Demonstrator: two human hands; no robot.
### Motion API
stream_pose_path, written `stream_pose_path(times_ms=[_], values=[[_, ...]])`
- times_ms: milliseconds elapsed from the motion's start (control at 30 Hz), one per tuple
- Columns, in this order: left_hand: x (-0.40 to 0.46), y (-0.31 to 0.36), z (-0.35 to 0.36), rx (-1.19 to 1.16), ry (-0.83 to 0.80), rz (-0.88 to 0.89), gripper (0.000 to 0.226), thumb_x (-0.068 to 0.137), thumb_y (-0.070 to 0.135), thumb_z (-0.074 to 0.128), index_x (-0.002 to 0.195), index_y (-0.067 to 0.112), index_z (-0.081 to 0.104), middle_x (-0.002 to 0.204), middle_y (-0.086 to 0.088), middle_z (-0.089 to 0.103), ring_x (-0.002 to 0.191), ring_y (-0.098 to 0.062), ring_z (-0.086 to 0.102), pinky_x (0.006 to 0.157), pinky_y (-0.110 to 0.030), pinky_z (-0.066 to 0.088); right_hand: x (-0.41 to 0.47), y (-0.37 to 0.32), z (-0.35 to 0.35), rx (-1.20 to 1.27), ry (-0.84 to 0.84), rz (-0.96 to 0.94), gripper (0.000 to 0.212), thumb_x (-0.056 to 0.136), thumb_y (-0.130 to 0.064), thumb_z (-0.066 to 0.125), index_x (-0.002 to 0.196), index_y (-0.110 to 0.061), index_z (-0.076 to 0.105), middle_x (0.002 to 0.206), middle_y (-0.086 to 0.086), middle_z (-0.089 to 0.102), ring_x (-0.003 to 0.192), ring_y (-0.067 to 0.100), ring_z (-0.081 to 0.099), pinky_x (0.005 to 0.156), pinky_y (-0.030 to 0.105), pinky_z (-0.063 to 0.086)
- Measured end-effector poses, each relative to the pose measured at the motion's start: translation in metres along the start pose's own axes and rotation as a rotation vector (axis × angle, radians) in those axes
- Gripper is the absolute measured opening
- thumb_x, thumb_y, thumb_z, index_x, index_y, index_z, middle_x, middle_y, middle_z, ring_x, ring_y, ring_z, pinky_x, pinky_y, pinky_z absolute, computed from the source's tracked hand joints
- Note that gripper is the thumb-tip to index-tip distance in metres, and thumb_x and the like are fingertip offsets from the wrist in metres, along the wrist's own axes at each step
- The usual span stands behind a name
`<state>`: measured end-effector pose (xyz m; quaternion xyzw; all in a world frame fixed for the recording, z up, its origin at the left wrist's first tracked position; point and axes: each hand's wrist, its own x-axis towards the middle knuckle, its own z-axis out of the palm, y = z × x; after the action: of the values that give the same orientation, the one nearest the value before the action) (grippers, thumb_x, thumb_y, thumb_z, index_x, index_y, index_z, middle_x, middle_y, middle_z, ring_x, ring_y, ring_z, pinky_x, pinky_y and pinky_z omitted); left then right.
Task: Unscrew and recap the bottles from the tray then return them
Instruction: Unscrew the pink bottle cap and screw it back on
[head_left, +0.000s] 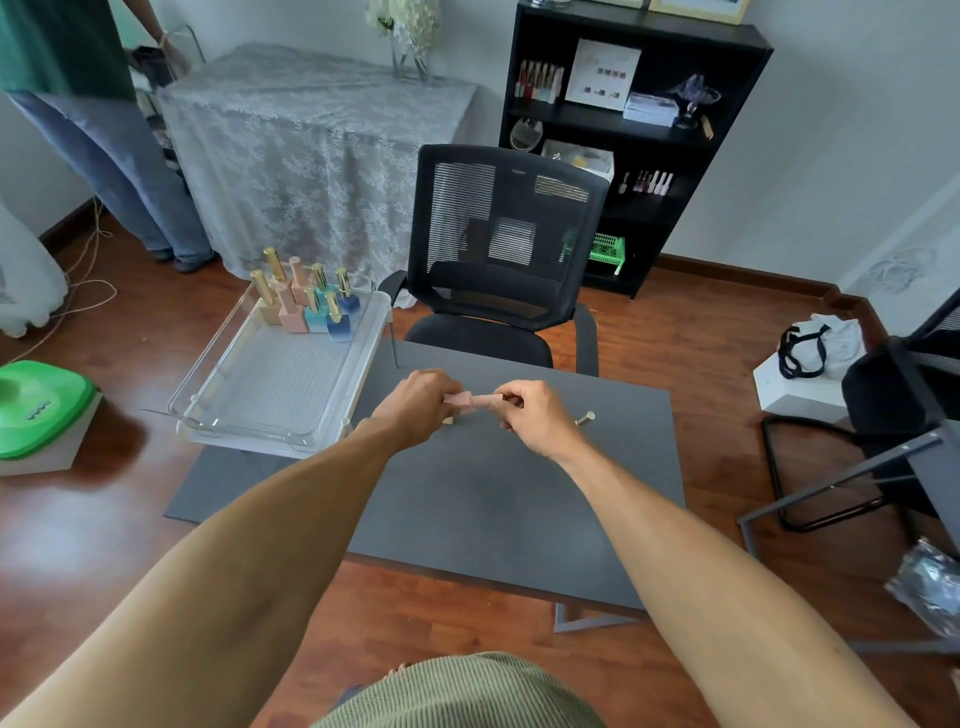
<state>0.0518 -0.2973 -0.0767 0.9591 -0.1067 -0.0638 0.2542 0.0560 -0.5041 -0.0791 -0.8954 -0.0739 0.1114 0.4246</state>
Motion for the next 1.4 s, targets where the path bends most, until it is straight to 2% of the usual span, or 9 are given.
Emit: stream_pose_path(times_ms=[67, 200, 333, 467, 600, 733, 900, 1200, 1400], values=[[-0.001, 0.001, 0.0, -0.017, -0.005, -0.011, 0.011, 0.098, 0.016, 0.063, 0.094, 0.015, 0.073, 0.088, -0.002, 0.062, 0.077, -0.021, 0.057, 0.061, -0.032, 0.045, 0.0, -0.002, 0.003, 0.082, 0.054, 0.013, 0.015, 0.102, -0.017, 0.062, 0.109, -0.007, 0.071, 0.081, 0.008, 0.071, 0.073, 0.029, 0.069, 0.072, 0.044, 0.058], [-0.003, 0.001, 0.005, -0.056, -0.025, -0.043, 0.014, 0.101, 0.019, 0.058, 0.098, 0.015, 0.071, 0.092, -0.004, 0.065, 0.082, -0.023, 0.057, 0.067, -0.034, 0.045, 0.001, -0.005, 0.006, 0.117, 0.089, 0.031, 0.011, 0.097, -0.014, 0.067, 0.101, -0.005, 0.072, 0.078, 0.005, 0.071, 0.069, 0.02, 0.065, 0.071, 0.039, 0.057], [-0.009, -0.004, 0.014, -0.018, -0.028, -0.088, 0.029, 0.099, 0.028, 0.064, 0.126, 0.018, 0.064, 0.119, -0.002, 0.066, 0.099, -0.024, 0.062, 0.08, -0.036, 0.051, 0.002, -0.003, 0.01, 0.111, 0.14, 0.045, 0.008, 0.092, -0.014, 0.069, 0.093, -0.007, 0.074, 0.084, 0.003, 0.075, 0.072, 0.017, 0.064, 0.066, 0.03, 0.051], [-0.018, -0.015, 0.031, 0.099, 0.037, -0.157, 0.044, 0.098, 0.04, 0.061, 0.137, 0.022, 0.052, 0.131, -0.003, 0.057, 0.108, -0.03, 0.062, 0.084, -0.043, 0.054, 0.006, 0.007, 0.012, 0.064, 0.163, 0.08, 0.007, 0.091, -0.018, 0.071, 0.091, -0.011, 0.074, 0.087, 0.002, 0.076, 0.079, 0.02, 0.067, 0.067, 0.03, 0.054], [-0.023, -0.029, 0.049, 0.138, 0.041, -0.227, 0.072, 0.091, 0.05, 0.065, 0.146, 0.014, 0.036, 0.151, -0.008, 0.041, 0.134, -0.032, 0.045, 0.104, -0.045, 0.043, 0.011, 0.023, 0.016, 0.002, 0.175, 0.12, 0.005, 0.091, -0.02, 0.07, 0.089, -0.016, 0.073, 0.083, -0.004, 0.072, 0.076, 0.017, 0.063, 0.063, 0.028, 0.047], [-0.026, -0.039, 0.067, 0.213, -0.017, -0.271, 0.102, 0.09, 0.064, 0.057, 0.159, 0.007, 0.008, 0.168, -0.013, 0.007, 0.155, -0.03, 0.009, 0.124, -0.044, 0.018, 0.013, 0.034, 0.02, -0.021, 0.177, 0.138, 0.009, 0.093, -0.015, 0.067, 0.089, -0.015, 0.074, 0.074, -0.008, 0.065, 0.071, 0.015, 0.058, 0.059, 0.024, 0.041], [-0.029, -0.048, 0.092, 0.277, -0.082, -0.303, 0.109, 0.091, 0.075, 0.04, 0.16, 0.006, -0.006, 0.169, -0.012, -0.012, 0.156, -0.027, -0.014, 0.127, -0.043, 0.0, 0.018, 0.048, 0.027, -0.046, 0.166, 0.15, 0.013, 0.094, -0.014, 0.064, 0.086, -0.015, 0.074, 0.069, -0.011, 0.061, 0.067, 0.012, 0.055, 0.057, 0.024, 0.039], [-0.03, -0.064, 0.128, 0.192, -0.127, -0.4, 0.117, 0.084, 0.083, 0.034, 0.16, 0.006, -0.01, 0.168, -0.012, -0.018, 0.155, -0.026, -0.02, 0.126, -0.045, -0.005, 0.034, 0.062, 0.043, -0.089, 0.147, 0.127, 0.013, 0.095, -0.013, 0.064, 0.088, -0.016, 0.075, 0.08, -0.011, 0.065, 0.078, 0.014, 0.06, 0.066, 0.023, 0.042], [-0.032, -0.069, 0.145, 0.164, -0.123, -0.425, 0.117, 0.082, 0.087, 0.026, 0.159, 0.009, -0.016, 0.167, -0.009, -0.023, 0.154, -0.025, -0.023, 0.125, -0.044, -0.009, 0.044, 0.059, 0.047, -0.116, 0.145, 0.099, 0.011, 0.094, -0.012, 0.065, 0.089, -0.01, 0.075, 0.081, -0.005, 0.067, 0.071, 0.008, 0.057, 0.059, 0.012, 0.038]])
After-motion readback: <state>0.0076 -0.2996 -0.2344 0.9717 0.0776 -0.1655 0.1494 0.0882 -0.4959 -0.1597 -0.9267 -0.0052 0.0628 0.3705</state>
